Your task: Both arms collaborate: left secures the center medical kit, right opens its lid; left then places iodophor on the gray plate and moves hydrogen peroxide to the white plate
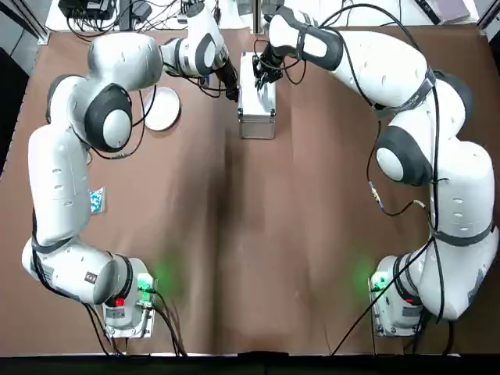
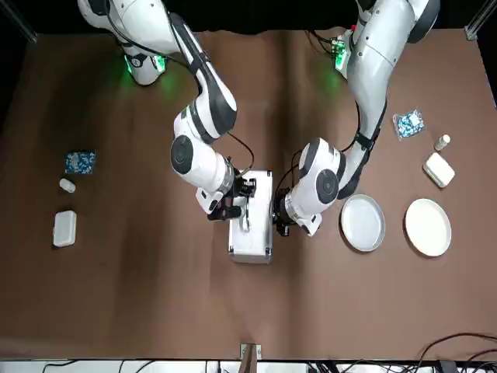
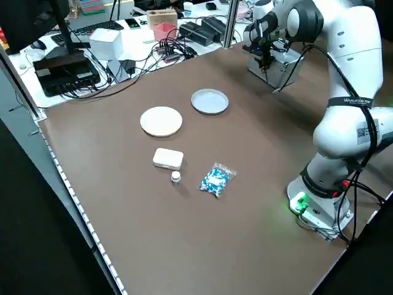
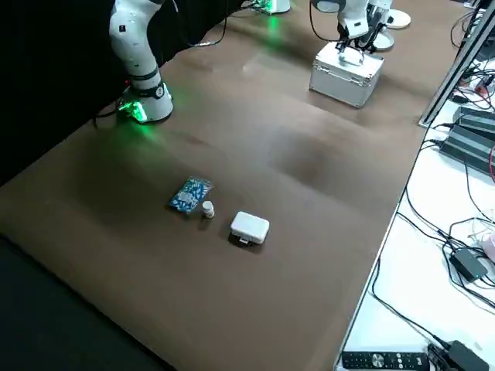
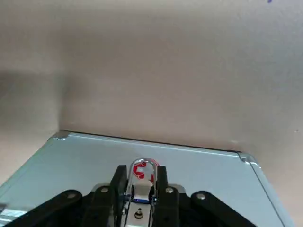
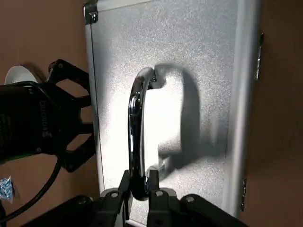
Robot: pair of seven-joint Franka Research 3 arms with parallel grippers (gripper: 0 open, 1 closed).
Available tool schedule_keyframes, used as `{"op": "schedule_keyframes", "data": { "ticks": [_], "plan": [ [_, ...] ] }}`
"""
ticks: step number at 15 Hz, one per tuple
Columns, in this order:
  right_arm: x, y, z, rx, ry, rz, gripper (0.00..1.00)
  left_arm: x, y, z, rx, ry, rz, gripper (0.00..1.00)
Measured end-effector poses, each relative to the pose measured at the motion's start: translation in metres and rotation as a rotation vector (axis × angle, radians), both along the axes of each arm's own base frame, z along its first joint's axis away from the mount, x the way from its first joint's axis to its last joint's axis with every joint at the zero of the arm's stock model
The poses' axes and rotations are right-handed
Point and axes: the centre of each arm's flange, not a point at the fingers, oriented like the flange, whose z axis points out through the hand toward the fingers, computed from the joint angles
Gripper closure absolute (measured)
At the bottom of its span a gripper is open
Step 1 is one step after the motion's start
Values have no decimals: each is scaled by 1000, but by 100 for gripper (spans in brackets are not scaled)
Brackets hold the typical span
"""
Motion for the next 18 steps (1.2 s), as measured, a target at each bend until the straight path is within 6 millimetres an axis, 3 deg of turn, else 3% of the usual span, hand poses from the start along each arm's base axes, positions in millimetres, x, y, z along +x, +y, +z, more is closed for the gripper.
{"op": "schedule_keyframes", "data": {
  "ticks": [18],
  "plan": [
    [7,-2,11,10,-8,-48,81,0,-1,0,7,-7,-9,70]
  ]
}}
